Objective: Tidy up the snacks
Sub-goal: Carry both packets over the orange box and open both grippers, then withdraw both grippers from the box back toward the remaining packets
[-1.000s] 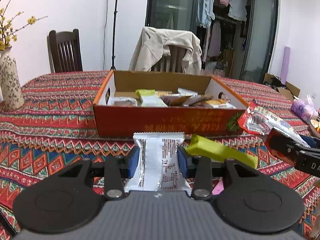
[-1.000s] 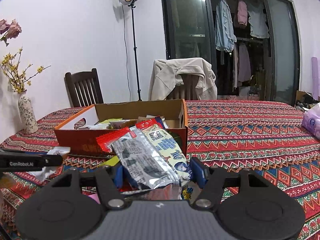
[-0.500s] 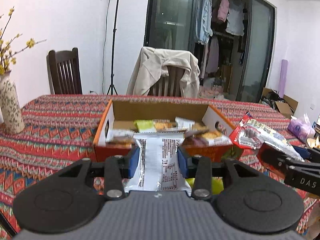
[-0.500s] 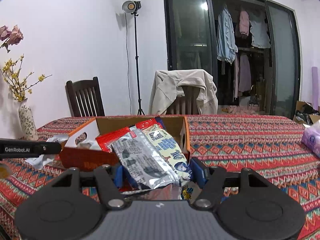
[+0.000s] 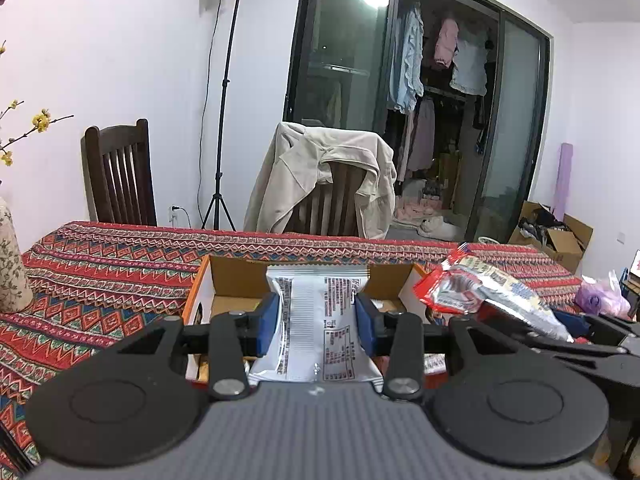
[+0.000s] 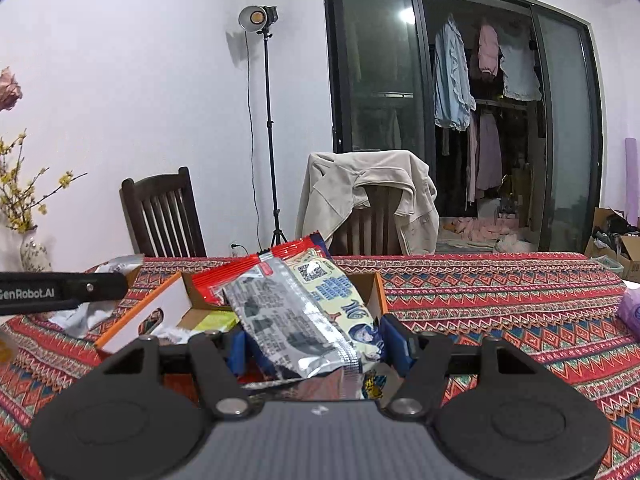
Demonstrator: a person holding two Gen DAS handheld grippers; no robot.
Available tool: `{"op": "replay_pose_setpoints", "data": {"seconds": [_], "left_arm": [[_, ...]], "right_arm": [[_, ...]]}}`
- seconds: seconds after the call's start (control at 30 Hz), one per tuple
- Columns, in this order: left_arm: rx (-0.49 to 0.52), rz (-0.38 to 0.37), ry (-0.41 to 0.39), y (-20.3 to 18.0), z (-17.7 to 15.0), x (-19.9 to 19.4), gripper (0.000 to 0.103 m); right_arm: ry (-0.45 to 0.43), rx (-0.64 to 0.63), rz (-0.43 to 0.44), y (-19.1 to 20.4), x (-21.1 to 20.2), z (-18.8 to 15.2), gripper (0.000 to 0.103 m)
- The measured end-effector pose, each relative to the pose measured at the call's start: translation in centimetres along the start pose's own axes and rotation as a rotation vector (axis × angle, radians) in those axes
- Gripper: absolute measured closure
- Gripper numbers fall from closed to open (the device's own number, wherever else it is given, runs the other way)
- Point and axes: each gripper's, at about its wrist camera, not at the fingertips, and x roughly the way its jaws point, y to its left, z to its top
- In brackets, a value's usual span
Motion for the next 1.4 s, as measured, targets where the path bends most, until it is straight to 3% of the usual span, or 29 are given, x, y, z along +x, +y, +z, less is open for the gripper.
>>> {"op": "replay_pose_setpoints", "data": {"seconds": [0.5,0.77,1.13,1.23,1.3,1.37,1.4], "left_arm": [[-0.100,0.078,0.035,2.8,2.8,8.1,0.062],[-0.112,0.135,0.045,4.8,0.7,12.1,0.062],[-0.089,0.133,0.095,5.2,-0.4,13.9,0.059],[-0.092,0.127,0.090,5.1,-0.4,13.6,0.052],[-0.091,0.125,0.083,5.1,-0.3,13.4,0.041],[-0.095,0.136,0.076,5.2,-0.2,13.2,0.021],[-0.093,0.138,0.069,5.1,-0.2,13.1,0.019]], "right_arm": [[0.051,-0.028,-0.032,2.5,8.4,1.9,0.038],[0.067,-0.005,-0.045,2.4,12.8,0.1,0.038],[0.097,0.026,-0.024,1.2,14.3,-1.1,0.038],[0.106,0.033,-0.020,1.0,14.4,-1.0,0.037],[0.105,0.041,-0.018,0.9,14.2,-1.1,0.029],[0.096,0.048,-0.021,0.7,13.9,-1.1,0.014],[0.094,0.050,-0.014,0.7,13.8,-1.1,0.013]]}}
